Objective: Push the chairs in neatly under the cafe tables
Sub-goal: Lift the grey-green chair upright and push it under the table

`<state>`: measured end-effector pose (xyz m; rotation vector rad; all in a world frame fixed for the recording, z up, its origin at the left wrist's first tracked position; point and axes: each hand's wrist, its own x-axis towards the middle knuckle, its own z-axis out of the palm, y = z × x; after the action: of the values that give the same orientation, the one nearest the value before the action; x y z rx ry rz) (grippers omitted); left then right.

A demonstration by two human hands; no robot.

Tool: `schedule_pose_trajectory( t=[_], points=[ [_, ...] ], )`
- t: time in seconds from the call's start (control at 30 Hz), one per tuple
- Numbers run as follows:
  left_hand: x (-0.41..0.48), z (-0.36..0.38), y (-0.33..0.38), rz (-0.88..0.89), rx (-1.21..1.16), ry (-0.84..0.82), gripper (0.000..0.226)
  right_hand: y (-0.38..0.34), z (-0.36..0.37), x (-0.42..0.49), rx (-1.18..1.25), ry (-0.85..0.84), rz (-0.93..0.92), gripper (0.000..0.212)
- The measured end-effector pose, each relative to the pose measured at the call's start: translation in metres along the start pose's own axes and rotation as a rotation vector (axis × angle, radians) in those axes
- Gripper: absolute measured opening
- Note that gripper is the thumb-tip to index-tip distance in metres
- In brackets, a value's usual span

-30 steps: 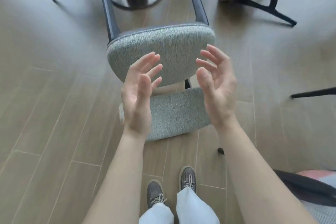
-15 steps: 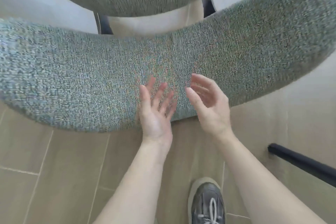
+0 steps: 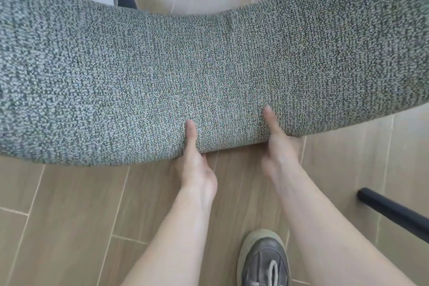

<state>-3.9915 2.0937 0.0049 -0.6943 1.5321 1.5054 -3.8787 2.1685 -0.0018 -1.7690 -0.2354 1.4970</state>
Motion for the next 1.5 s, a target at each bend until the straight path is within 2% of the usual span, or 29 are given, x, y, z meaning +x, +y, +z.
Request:
schedule_pose_trajectory(
  t=[0.1,0.17,0.2,0.4,0.53,0.6,0.73,0.8,0.87,0.97,1.0,1.1,1.13,1.2,1.27,1.33,1.5],
  points=[
    [-0.005,0.004,0.011,-0.066,-0.053,0.033,0.086,-0.008,0.0,-0.002,0.059,0.015,0.051,0.056],
    [-0.029,0.004,0.024,-0.054,-0.062,0.072,0.106,-0.019,0.001,-0.022,0.086,0.033,0.084,0.071],
    [-0.045,0.004,0.033,-0.044,-0.055,0.094,0.11,-0.026,0.0,-0.037,0.084,0.05,0.088,0.077],
    [-0.183,0.008,0.11,-0.016,0.032,0.203,0.074,-0.11,-0.002,-0.167,0.038,0.145,0.036,0.095],
    [-0.283,0.021,0.172,0.015,0.087,0.275,0.064,-0.193,0.008,-0.272,-0.005,0.185,-0.106,0.12],
    [-0.33,0.031,0.203,0.063,0.139,0.261,0.068,-0.235,0.015,-0.317,-0.024,0.185,-0.219,0.125],
    [-0.391,0.055,0.255,0.218,0.18,0.264,0.082,-0.312,0.041,-0.365,-0.087,0.239,-0.269,0.132],
    [-0.417,0.078,0.287,0.275,0.14,0.273,0.09,-0.35,0.062,-0.381,-0.096,0.246,-0.286,0.129],
    [-0.435,0.11,0.321,0.332,0.126,0.309,0.086,-0.383,0.087,-0.393,-0.108,0.227,-0.317,0.118],
    [-0.443,0.165,0.368,0.495,0.167,0.321,0.072,-0.426,0.131,-0.399,-0.244,0.245,-0.462,0.079],
    [-0.442,0.181,0.382,0.547,0.18,0.314,0.07,-0.441,0.145,-0.401,-0.294,0.266,-0.551,0.075],
    [-0.432,0.225,0.423,0.632,0.175,0.267,0.066,-0.481,0.188,-0.399,-0.472,0.234,-0.84,0.093],
    [-0.428,0.239,0.436,0.624,0.166,0.249,0.066,-0.493,0.203,-0.396,-0.55,0.215,-0.929,0.093],
    [-0.419,0.268,0.462,0.622,0.147,0.227,0.064,-0.513,0.232,-0.384,-0.751,0.165,-1.051,0.079],
    [-0.411,0.293,0.483,0.63,0.126,0.23,0.062,-0.531,0.257,-0.371,-0.94,0.111,-1.071,0.055],
    [-0.404,0.314,0.501,0.631,0.11,0.246,0.06,-0.546,0.279,-0.36,-1.078,0.078,-1.044,0.039],
    [-0.392,0.345,0.524,0.626,0.142,0.243,0.059,-0.565,0.314,-0.337,-1.222,0.078,-1.006,0.043]
  ],
)
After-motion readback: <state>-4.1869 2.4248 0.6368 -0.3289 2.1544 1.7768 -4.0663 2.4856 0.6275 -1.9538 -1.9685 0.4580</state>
